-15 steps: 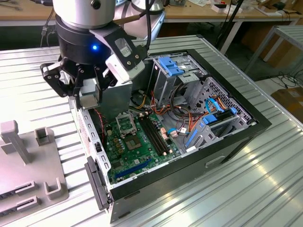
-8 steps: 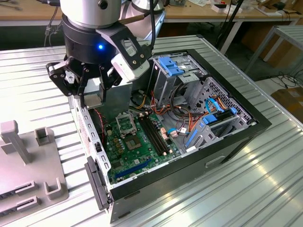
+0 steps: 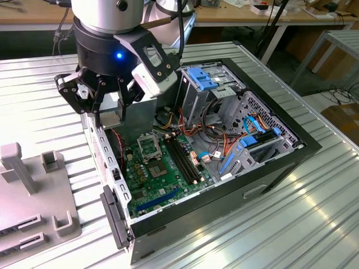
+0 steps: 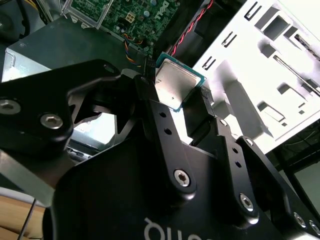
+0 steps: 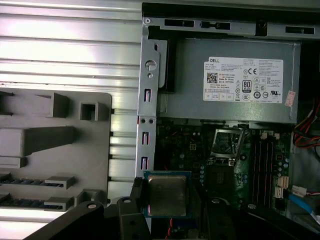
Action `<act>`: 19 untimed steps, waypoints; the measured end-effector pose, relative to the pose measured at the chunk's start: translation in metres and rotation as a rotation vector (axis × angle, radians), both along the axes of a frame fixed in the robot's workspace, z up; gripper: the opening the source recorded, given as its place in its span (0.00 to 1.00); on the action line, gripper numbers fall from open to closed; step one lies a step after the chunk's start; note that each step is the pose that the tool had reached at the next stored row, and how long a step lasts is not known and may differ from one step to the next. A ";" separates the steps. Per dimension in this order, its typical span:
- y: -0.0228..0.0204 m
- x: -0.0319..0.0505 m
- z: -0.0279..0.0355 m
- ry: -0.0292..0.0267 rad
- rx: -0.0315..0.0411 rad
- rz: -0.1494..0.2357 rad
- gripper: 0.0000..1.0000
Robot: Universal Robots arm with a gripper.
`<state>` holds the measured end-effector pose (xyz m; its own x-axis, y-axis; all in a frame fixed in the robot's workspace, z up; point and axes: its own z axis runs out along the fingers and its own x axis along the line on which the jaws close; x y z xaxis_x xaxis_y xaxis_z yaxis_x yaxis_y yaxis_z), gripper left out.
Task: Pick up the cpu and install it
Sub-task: 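Pick up the cpu and move it towards the insertion slot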
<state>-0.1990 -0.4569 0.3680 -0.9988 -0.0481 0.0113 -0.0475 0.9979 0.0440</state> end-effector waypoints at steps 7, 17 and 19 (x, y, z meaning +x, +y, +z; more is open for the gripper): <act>-0.0040 0.0066 -0.0001 0.0000 -0.0008 0.000 0.47; -0.0081 0.0398 -0.0022 -0.0001 -0.0007 0.000 0.47; -0.0083 0.0476 -0.0026 0.0000 -0.0008 0.000 0.47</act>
